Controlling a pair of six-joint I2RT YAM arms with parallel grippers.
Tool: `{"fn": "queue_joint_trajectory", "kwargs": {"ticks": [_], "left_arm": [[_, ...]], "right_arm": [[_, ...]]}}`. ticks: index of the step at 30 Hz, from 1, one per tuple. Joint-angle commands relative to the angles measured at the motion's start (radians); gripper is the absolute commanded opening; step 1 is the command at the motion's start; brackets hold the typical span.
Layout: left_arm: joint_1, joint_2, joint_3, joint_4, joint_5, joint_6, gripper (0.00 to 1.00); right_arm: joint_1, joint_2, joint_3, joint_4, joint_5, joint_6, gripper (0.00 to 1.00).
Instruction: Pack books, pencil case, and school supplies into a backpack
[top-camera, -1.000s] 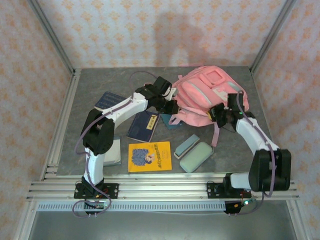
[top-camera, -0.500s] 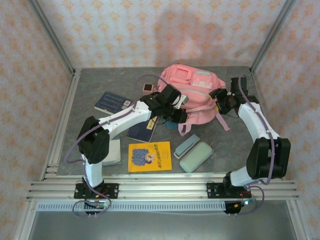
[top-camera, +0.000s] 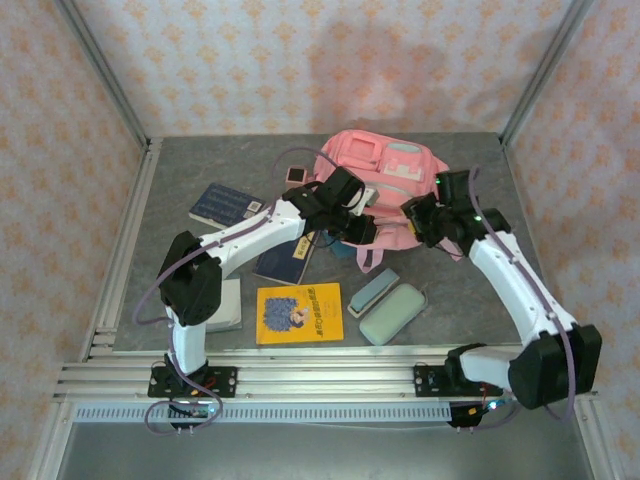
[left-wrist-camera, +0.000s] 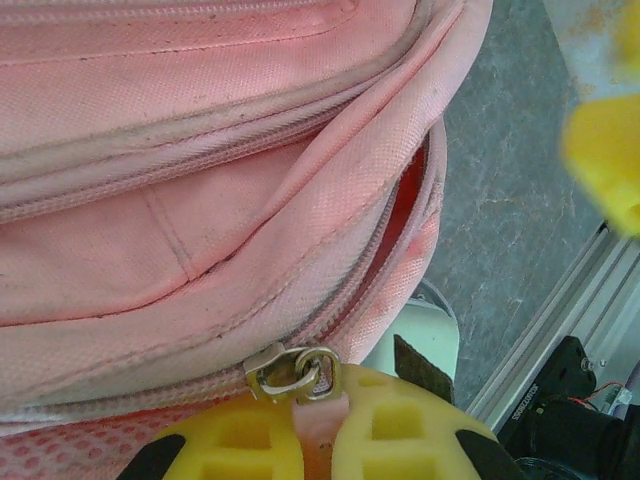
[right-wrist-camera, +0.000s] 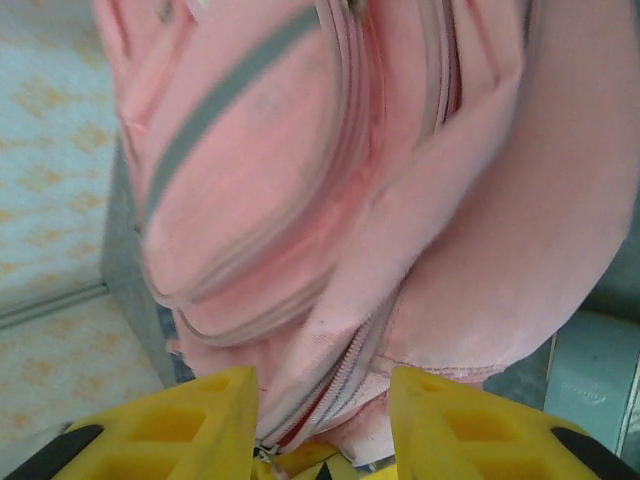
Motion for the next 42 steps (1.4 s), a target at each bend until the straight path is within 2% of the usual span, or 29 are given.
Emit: {"fn": "queue_joint_trajectory", "kwargs": {"ticks": [1, 6, 10, 16, 17, 20, 30, 36, 42], "left_arm": [[0.005, -0.041, -0.013, 0.030, -0.025, 0.011, 0.00], [0.002, -0.058, -0.025, 0.034, -0.025, 0.014, 0.00], [-0.003, -0.061, -0.025, 0.036, -0.022, 0.023, 0.00], [-0.004, -0.061, -0.015, 0.015, -0.043, 0.038, 0.00], [-0.003, -0.061, -0.011, 0.002, -0.059, 0.045, 0.00], [0.012, -0.065, -0.013, -0.033, -0.105, 0.059, 0.00], [0.145, -0.116, -0.145, 0.041, -0.083, 0.002, 0.00], [0.217, -0.089, -0.133, 0.044, -0.073, -0.002, 0.00], [0.257, -0.036, -0.077, 0.031, -0.066, -0.001, 0.00]], "right_arm": [[0.073, 0.048, 0.003, 0.060, -0.013, 0.111, 0.41], [0.098, 0.115, 0.024, 0.065, 0.036, 0.123, 0.42], [0.101, 0.174, 0.029, 0.089, 0.054, 0.132, 0.36], [0.100, 0.214, 0.030, 0.053, 0.136, 0.150, 0.03], [0.100, 0.210, 0.026, 0.047, 0.154, 0.148, 0.00], [0.094, 0.189, 0.015, 0.019, 0.201, 0.141, 0.00], [0.031, 0.117, -0.035, -0.003, 0.230, 0.075, 0.00], [-0.033, 0.071, -0.050, 0.001, 0.184, 0.024, 0.00], [-0.111, 0.000, -0.078, 0.046, 0.091, -0.116, 0.00]]}}
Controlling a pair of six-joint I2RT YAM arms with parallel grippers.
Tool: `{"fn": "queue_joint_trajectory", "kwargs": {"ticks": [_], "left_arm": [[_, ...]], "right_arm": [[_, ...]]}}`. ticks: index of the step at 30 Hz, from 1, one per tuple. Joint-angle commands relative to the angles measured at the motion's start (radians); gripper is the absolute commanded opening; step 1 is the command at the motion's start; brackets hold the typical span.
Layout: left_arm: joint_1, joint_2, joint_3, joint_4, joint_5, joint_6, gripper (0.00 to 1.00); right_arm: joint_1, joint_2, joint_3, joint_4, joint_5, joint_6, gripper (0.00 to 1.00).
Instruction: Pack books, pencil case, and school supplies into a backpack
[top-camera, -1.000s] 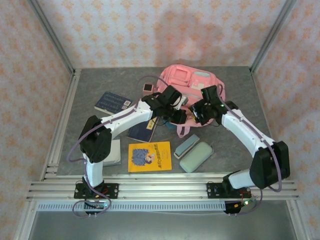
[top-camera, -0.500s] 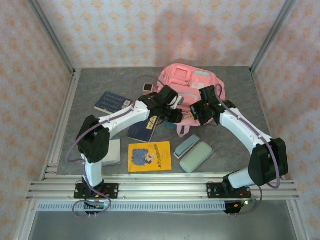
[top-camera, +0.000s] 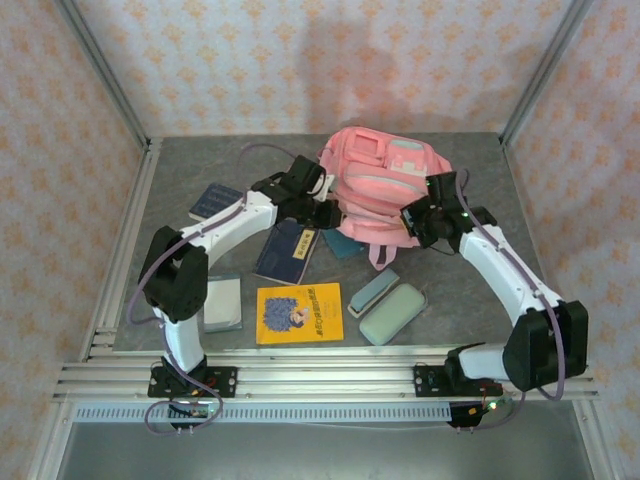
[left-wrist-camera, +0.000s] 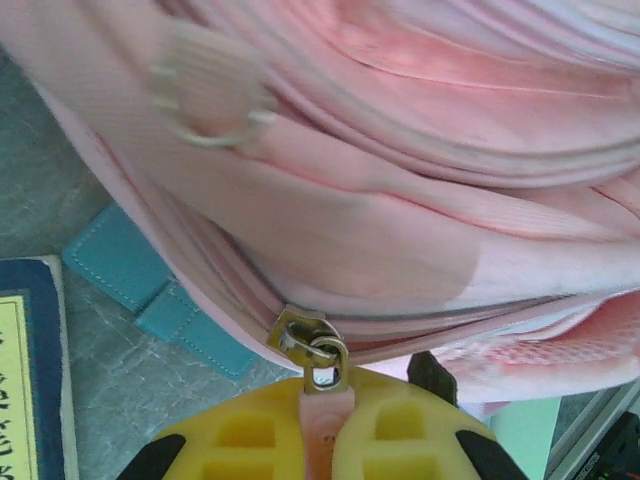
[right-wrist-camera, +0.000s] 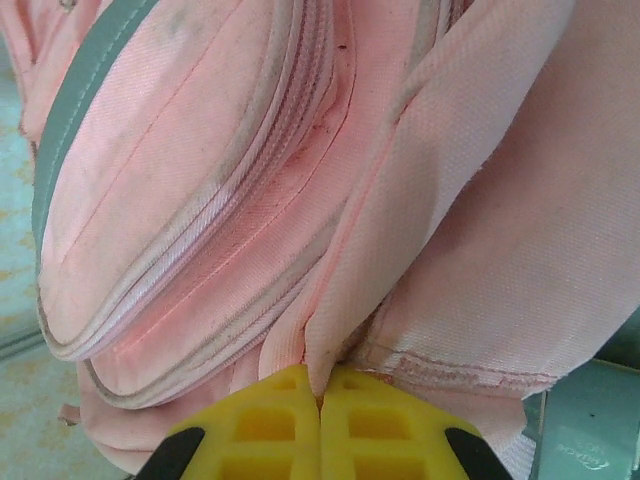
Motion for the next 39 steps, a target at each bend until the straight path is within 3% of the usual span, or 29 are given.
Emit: {"fn": "queue_joint_trajectory", "kwargs": {"ticks": [1, 9, 17, 22, 27, 31, 39], "left_arm": [[0.057, 0.031, 0.068, -0.024, -0.071, -0.006, 0.00], [0.121, 0.172, 0.184, -0.035, -0.078, 0.011, 0.00], [0.185, 0.294, 0.318, -0.059, -0.051, 0.020, 0.00], [0.177, 0.406, 0.483, -0.139, 0.019, 0.049, 0.07], [0.175, 0.476, 0.612, -0.242, -0.044, 0.086, 0.12], [0.193, 0.540, 0.697, -0.309, -0.090, 0.086, 0.17], [0.193, 0.595, 0.854, -0.376, -0.050, 0.110, 0.32]], "right_arm": [[-0.084, -0.066, -0.033, -0.024, 0.037, -0.129, 0.00], [-0.176, -0.164, -0.082, 0.065, -0.110, -0.272, 0.00], [-0.186, -0.190, -0.083, 0.077, -0.146, -0.286, 0.00], [-0.183, -0.191, -0.126, 0.158, -0.200, -0.170, 0.00], [-0.106, -0.213, -0.140, 0.169, -0.171, -0.118, 0.00], [-0.102, -0.246, -0.125, 0.120, -0.131, -0.129, 0.00], [-0.092, -0.245, -0.130, 0.119, -0.111, -0.077, 0.00]]}}
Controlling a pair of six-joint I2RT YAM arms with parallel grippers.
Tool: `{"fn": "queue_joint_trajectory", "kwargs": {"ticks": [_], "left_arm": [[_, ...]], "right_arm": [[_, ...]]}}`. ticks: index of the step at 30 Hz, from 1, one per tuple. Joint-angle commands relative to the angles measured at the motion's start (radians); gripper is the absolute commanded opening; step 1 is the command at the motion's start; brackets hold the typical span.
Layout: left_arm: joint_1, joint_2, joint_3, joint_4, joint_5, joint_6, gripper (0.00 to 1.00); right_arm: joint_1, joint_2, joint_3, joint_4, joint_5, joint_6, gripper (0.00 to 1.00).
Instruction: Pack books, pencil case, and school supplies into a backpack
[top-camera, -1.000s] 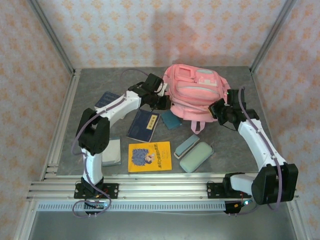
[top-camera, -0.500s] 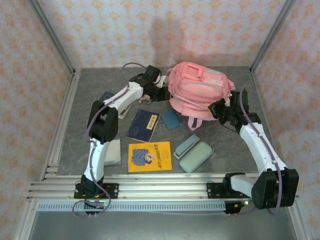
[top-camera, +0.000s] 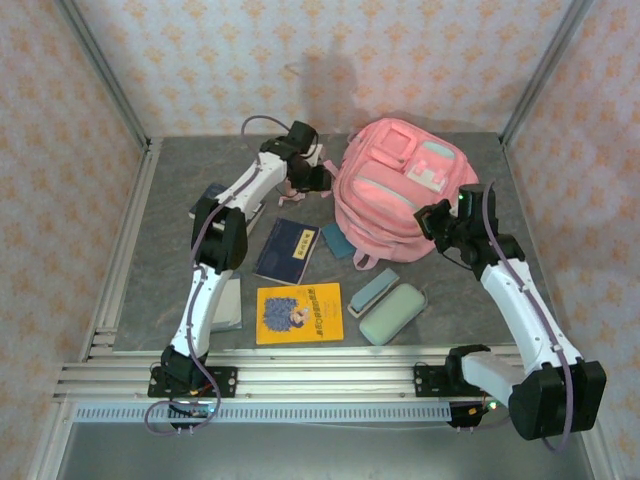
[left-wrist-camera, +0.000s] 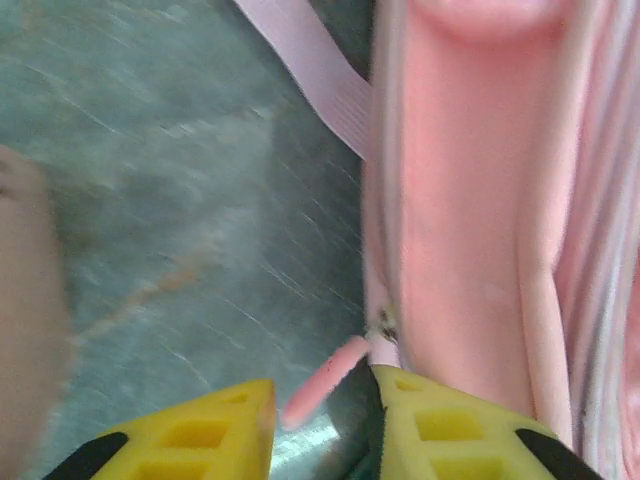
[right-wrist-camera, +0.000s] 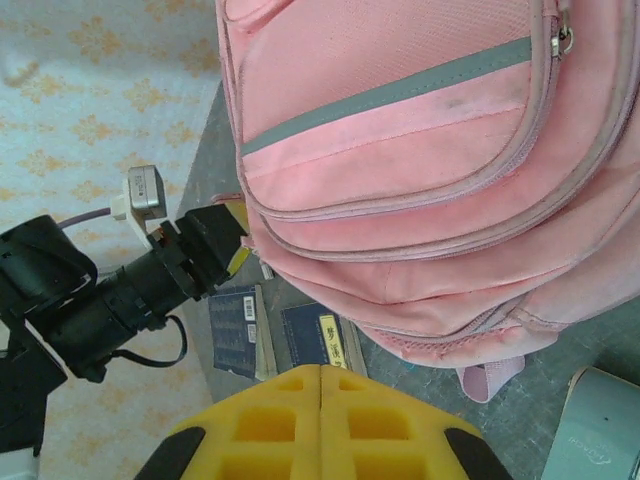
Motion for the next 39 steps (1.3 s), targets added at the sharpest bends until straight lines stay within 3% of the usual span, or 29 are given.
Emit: {"fn": "queue_joint_trajectory", "kwargs": {"ticks": [1, 5, 10, 12, 16, 22, 24, 28, 39], "left_arm": [[0.006, -0.032, 0.052, -0.046, -0.005, 0.008, 0.33], [0.006, -0.159, -0.053, 0.009, -0.005, -0.035, 0.40], [0.002, -0.336, -0.288, 0.108, -0.017, -0.160, 0.41], [-0.008, -0.422, -0.422, 0.182, -0.037, -0.221, 0.41], [-0.056, -0.542, -0.639, 0.353, -0.045, -0.375, 0.46], [-0.135, -0.526, -0.672, 0.396, -0.105, -0.595, 0.48], [-0.153, -0.487, -0.628, 0.337, -0.152, -0.640, 0.48], [-0.160, -0.380, -0.489, 0.171, -0.180, -0.648, 0.47], [-0.159, -0.297, -0.448, 0.240, -0.152, -0.696, 0.45]], "right_arm": [[0.012, 0.001, 0.003, 0.000, 0.048, 0.046, 0.00], [0.067, 0.040, 0.038, 0.009, 0.129, -0.097, 0.03], [0.161, 0.181, 0.162, -0.034, 0.263, -0.467, 0.47], [0.202, 0.248, 0.237, -0.084, 0.346, -0.566, 0.54], [0.226, 0.352, 0.342, -0.134, 0.463, -0.693, 0.58], [0.226, 0.420, 0.401, -0.174, 0.536, -0.659, 0.59], [0.226, 0.419, 0.396, -0.173, 0.544, -0.631, 0.59], [0.226, 0.382, 0.341, -0.125, 0.538, -0.599, 0.59], [0.226, 0.310, 0.216, -0.025, 0.506, -0.566, 0.58]]}}
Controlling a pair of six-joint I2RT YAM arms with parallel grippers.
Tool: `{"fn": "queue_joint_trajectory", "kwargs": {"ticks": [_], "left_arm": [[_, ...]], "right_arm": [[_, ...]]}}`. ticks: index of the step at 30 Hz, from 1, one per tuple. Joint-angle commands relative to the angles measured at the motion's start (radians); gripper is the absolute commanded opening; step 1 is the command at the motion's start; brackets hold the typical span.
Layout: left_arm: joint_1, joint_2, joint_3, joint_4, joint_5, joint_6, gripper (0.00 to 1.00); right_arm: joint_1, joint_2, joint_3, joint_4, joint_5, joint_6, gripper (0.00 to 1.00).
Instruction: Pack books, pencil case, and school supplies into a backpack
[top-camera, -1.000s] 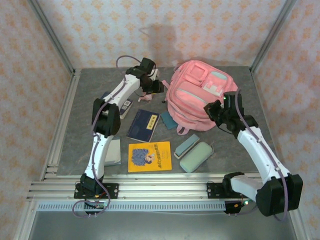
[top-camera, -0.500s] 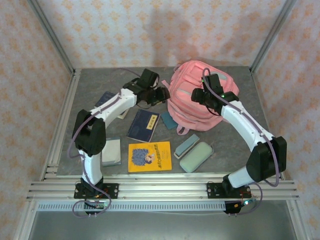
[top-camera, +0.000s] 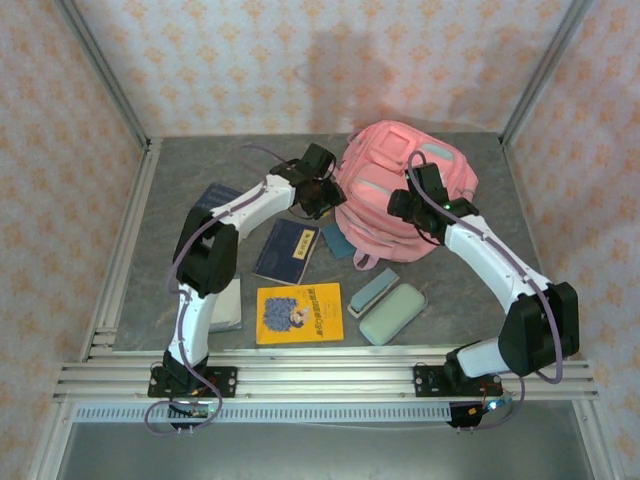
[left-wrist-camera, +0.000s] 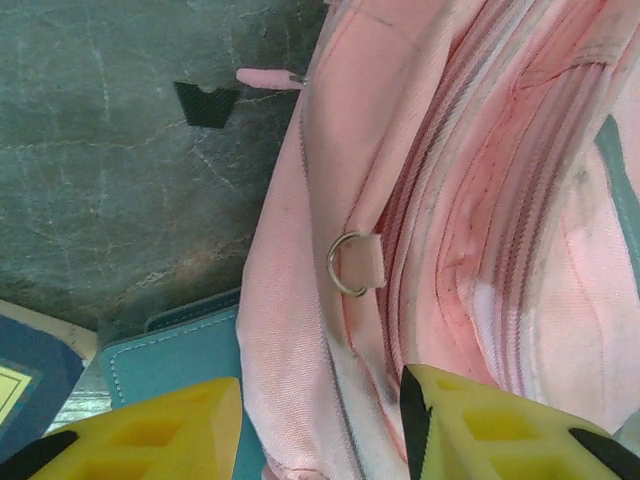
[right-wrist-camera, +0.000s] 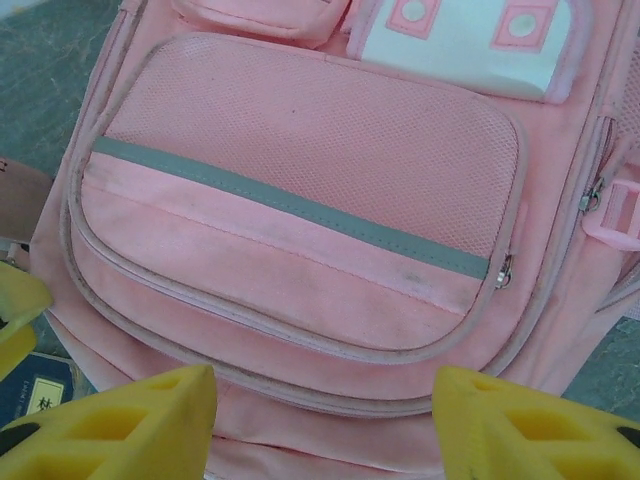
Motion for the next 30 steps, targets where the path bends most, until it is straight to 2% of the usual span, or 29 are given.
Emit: {"fn": "queue_joint_trajectory", "kwargs": {"ticks": [1, 5, 9, 12, 15, 20, 25, 30], "left_arm": [[0.002, 0.028, 0.038, 0.008, -0.012, -0.039, 0.45], [0.002, 0.054, 0.068, 0.027, -0.007, -0.047, 0.39], [0.001, 0.086, 0.121, 0.018, 0.013, -0.048, 0.18], [0.001, 0.084, 0.163, -0.015, 0.016, -0.017, 0.01], [0.006, 0.066, 0.235, -0.100, -0.006, 0.061, 0.00], [0.010, 0.036, 0.363, -0.243, -0.022, 0.190, 0.00], [0.022, 0.032, 0.433, -0.293, 0.024, 0.236, 0.00], [0.054, 0.034, 0.457, -0.303, 0.077, 0.248, 0.00]], "right_arm": [[0.001, -0.036, -0.016, 0.039, 0.007, 0.004, 0.57], [0.001, -0.045, -0.041, 0.044, 0.002, -0.017, 0.52], [0.001, -0.071, -0.063, 0.056, -0.005, -0.050, 0.41], [0.000, -0.087, -0.056, 0.048, 0.005, -0.090, 0.39], [0.001, -0.116, -0.054, 0.062, -0.041, -0.207, 0.45], [0.003, -0.215, -0.149, 0.231, -0.166, -0.443, 0.53], [0.003, -0.202, -0.144, 0.236, -0.196, -0.676, 0.58], [0.003, -0.188, -0.195, 0.296, -0.309, -0.810, 0.71]]}}
